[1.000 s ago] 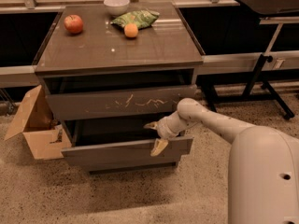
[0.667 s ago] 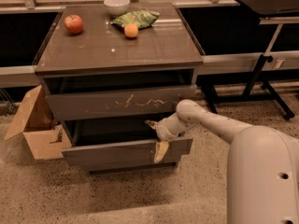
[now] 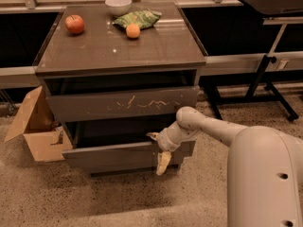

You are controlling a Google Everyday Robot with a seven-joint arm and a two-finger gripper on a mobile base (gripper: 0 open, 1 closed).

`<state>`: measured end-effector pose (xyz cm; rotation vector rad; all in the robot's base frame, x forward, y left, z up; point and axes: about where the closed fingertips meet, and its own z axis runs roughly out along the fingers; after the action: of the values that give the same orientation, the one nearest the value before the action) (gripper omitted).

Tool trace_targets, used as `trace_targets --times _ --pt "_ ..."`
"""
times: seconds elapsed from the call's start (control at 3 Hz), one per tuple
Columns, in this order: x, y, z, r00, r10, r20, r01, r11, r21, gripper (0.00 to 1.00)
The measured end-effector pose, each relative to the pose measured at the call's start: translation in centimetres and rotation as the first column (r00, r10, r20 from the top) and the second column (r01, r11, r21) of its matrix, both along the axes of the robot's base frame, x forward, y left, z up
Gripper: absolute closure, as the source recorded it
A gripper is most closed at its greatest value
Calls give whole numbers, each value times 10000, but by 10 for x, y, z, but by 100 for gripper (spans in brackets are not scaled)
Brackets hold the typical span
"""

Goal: Open middle drawer

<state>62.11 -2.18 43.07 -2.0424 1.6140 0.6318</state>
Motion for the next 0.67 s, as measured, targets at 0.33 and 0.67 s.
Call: trace_targets --times 0.33,0.67 --pt "-18 3 4 9992 191 -353 -196 9997 -152 15" --pt "-36 7 11 9969 466 -628 -475 9988 -143 38"
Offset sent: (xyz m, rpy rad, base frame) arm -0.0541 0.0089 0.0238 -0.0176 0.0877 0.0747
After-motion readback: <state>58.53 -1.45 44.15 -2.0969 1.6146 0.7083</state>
